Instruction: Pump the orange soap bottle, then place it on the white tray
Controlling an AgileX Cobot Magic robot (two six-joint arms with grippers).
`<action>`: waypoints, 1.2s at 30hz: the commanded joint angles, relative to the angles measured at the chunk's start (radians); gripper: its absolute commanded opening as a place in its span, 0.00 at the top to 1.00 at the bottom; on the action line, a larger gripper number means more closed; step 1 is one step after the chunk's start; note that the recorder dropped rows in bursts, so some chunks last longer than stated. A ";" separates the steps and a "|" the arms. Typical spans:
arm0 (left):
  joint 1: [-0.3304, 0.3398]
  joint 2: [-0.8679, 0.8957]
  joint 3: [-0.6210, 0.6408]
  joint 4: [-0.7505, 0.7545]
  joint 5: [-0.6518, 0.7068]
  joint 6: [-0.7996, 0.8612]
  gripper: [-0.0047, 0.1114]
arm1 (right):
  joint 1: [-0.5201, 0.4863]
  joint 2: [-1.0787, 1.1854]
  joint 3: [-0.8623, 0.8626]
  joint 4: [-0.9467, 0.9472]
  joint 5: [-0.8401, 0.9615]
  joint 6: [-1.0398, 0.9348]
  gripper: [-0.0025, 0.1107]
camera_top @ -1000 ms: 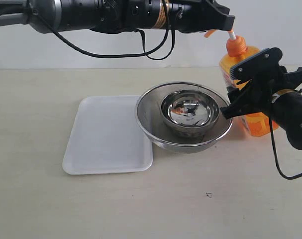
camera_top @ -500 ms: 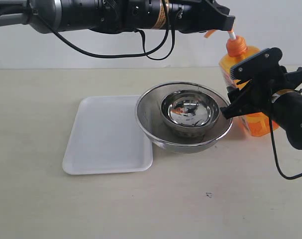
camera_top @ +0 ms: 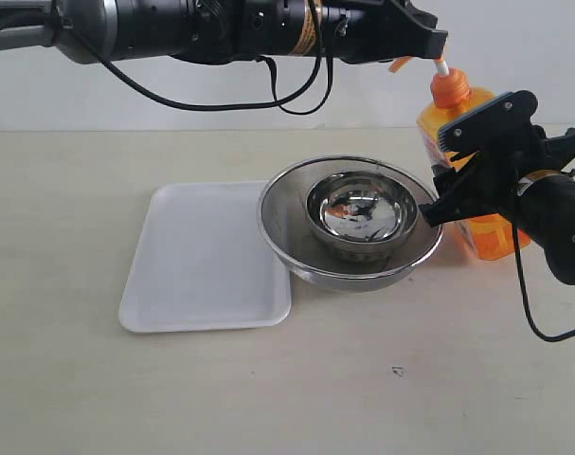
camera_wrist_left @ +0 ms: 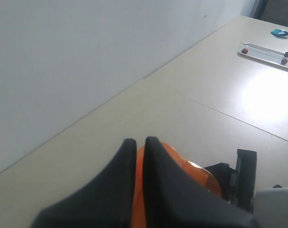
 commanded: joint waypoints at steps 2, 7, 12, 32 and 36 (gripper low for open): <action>-0.016 0.055 0.036 0.066 -0.044 -0.003 0.92 | 0.001 -0.006 -0.006 -0.012 -0.003 0.031 0.98; -0.016 0.055 0.036 0.066 -0.044 -0.003 0.92 | 0.001 -0.006 -0.006 -0.012 -0.003 0.031 0.98; -0.016 0.050 0.036 0.066 -0.042 -0.004 0.92 | 0.001 -0.006 -0.006 -0.012 -0.003 0.031 0.98; -0.016 -0.074 -0.006 0.066 0.037 0.014 0.92 | 0.001 -0.006 -0.006 -0.012 -0.003 0.031 0.98; -0.016 -0.093 -0.006 0.066 0.037 0.033 0.92 | 0.001 -0.006 -0.006 -0.012 -0.003 0.031 0.98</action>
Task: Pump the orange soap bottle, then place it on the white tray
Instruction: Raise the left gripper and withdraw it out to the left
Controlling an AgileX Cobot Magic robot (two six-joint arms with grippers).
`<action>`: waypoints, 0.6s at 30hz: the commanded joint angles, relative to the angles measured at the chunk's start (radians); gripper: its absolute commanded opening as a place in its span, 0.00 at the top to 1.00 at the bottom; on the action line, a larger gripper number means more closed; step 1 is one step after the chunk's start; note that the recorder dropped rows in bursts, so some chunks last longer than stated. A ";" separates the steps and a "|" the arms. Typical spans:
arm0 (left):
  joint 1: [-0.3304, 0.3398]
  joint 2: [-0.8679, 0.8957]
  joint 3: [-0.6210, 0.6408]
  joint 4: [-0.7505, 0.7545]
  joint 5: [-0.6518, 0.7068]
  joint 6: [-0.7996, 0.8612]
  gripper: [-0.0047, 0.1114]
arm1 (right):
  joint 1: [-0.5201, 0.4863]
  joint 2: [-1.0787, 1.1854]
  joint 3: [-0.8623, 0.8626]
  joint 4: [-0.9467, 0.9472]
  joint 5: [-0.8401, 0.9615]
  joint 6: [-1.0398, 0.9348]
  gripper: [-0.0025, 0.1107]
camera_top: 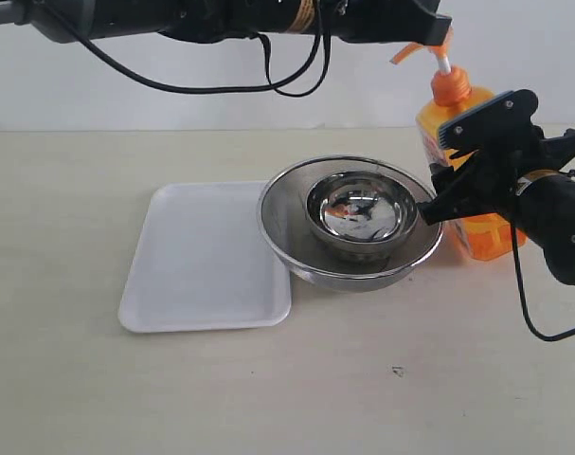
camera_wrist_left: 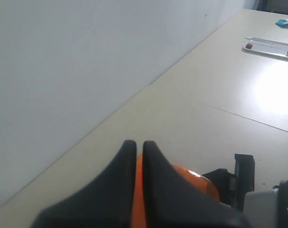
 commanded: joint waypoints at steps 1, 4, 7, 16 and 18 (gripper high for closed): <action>-0.010 -0.031 -0.003 0.005 0.010 0.015 0.92 | 0.001 -0.006 -0.006 -0.010 -0.002 0.007 0.98; -0.010 -0.042 -0.003 0.005 0.010 0.019 0.92 | 0.001 -0.006 -0.006 -0.010 -0.004 0.007 0.98; -0.010 -0.054 -0.003 0.005 0.010 0.019 0.92 | 0.001 -0.006 -0.006 -0.010 -0.004 0.007 0.98; -0.010 -0.134 -0.003 0.005 0.010 0.049 0.92 | 0.001 -0.006 -0.006 -0.010 -0.006 0.007 0.98; -0.010 -0.156 -0.003 0.005 0.010 0.056 0.92 | 0.001 -0.006 -0.006 -0.010 -0.006 0.007 0.98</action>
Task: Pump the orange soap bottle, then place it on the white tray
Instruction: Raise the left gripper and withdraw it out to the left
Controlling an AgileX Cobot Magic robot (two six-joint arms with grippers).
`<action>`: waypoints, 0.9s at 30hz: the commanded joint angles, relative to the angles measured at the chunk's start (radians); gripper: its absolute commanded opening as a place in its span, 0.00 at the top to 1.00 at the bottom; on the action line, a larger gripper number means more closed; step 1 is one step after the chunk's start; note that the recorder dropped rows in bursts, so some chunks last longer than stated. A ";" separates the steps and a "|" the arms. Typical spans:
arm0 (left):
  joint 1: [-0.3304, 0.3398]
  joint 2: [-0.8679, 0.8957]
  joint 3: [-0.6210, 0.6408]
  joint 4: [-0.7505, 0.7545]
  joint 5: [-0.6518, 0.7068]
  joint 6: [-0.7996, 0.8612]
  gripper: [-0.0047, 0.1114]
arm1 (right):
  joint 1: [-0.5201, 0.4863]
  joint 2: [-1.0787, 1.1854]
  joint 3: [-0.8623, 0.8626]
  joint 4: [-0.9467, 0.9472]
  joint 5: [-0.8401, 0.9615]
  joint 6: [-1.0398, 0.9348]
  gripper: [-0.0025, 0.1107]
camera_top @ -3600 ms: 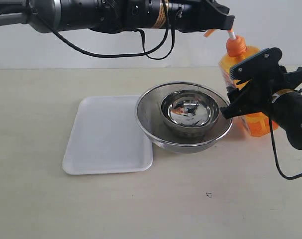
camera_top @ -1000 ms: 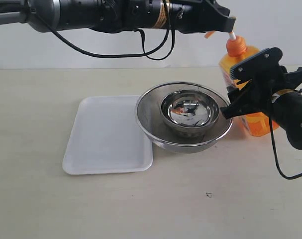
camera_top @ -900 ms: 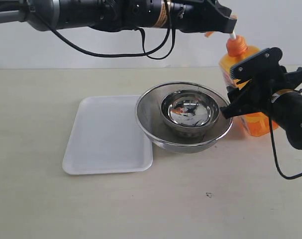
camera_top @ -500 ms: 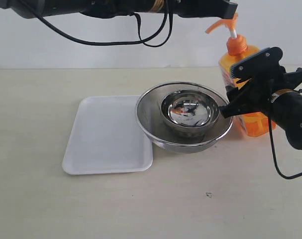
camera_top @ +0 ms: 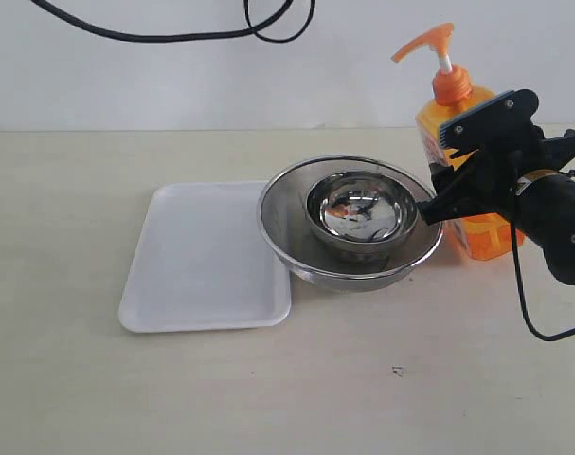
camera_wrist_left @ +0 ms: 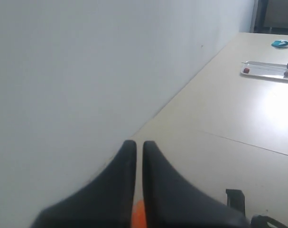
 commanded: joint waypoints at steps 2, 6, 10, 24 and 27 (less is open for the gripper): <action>-0.010 -0.072 -0.003 0.001 0.008 0.025 0.92 | 0.001 -0.006 -0.006 -0.010 -0.003 0.001 0.98; -0.010 -0.105 -0.003 0.001 0.008 0.051 0.92 | 0.001 -0.006 -0.006 -0.010 -0.006 0.001 0.98; -0.010 -0.142 -0.003 0.001 0.008 0.051 0.92 | 0.001 -0.006 -0.006 -0.010 -0.006 0.001 0.98; 0.125 -0.302 0.007 0.001 -0.128 0.036 0.92 | 0.001 -0.006 -0.006 -0.008 -0.022 0.001 0.98; 0.171 -0.349 0.063 0.001 -0.130 0.034 0.92 | 0.001 -0.006 -0.006 -0.008 -0.024 0.001 0.98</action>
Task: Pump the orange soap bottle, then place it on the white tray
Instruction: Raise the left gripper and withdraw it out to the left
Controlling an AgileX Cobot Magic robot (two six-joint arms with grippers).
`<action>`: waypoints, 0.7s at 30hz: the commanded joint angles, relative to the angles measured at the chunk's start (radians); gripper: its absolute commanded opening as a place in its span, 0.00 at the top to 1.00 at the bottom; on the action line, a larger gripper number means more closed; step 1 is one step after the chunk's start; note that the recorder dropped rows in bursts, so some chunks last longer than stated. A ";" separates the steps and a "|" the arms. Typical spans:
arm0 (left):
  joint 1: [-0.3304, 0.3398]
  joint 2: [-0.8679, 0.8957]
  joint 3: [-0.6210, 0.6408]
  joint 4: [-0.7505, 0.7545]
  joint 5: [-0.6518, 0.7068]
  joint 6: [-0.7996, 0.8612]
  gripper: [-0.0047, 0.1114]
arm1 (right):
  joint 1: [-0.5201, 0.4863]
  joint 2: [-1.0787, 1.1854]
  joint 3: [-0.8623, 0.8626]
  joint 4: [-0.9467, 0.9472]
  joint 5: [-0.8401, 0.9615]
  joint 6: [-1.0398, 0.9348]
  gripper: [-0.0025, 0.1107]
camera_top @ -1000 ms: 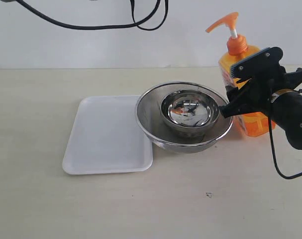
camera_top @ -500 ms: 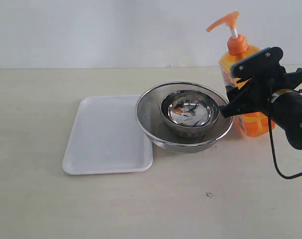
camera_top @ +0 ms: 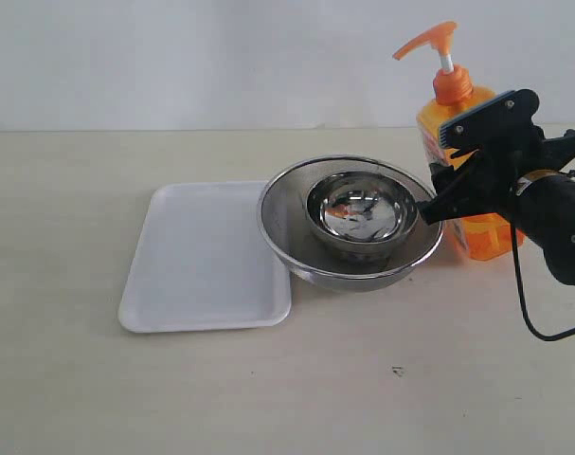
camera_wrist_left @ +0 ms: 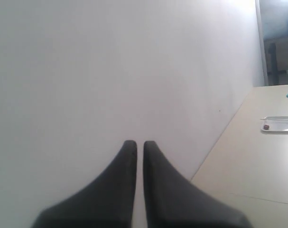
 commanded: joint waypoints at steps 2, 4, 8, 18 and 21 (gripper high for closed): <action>0.060 -0.068 0.084 -0.001 -0.015 -0.027 0.92 | 0.001 -0.006 -0.006 -0.008 -0.022 -0.003 0.98; 0.079 -0.098 0.125 -0.001 -0.006 -0.026 0.92 | 0.001 -0.006 -0.006 -0.008 -0.025 -0.003 0.98; 0.111 -0.153 0.179 -0.001 -0.003 -0.026 0.92 | 0.001 -0.006 -0.006 -0.008 -0.025 -0.003 0.98; 0.139 -0.315 0.309 -0.001 0.132 0.039 0.92 | 0.001 -0.006 -0.006 -0.006 -0.026 -0.003 0.98; 0.139 -0.375 0.349 -0.001 0.174 0.039 0.92 | 0.001 -0.006 -0.006 0.000 -0.020 -0.003 0.98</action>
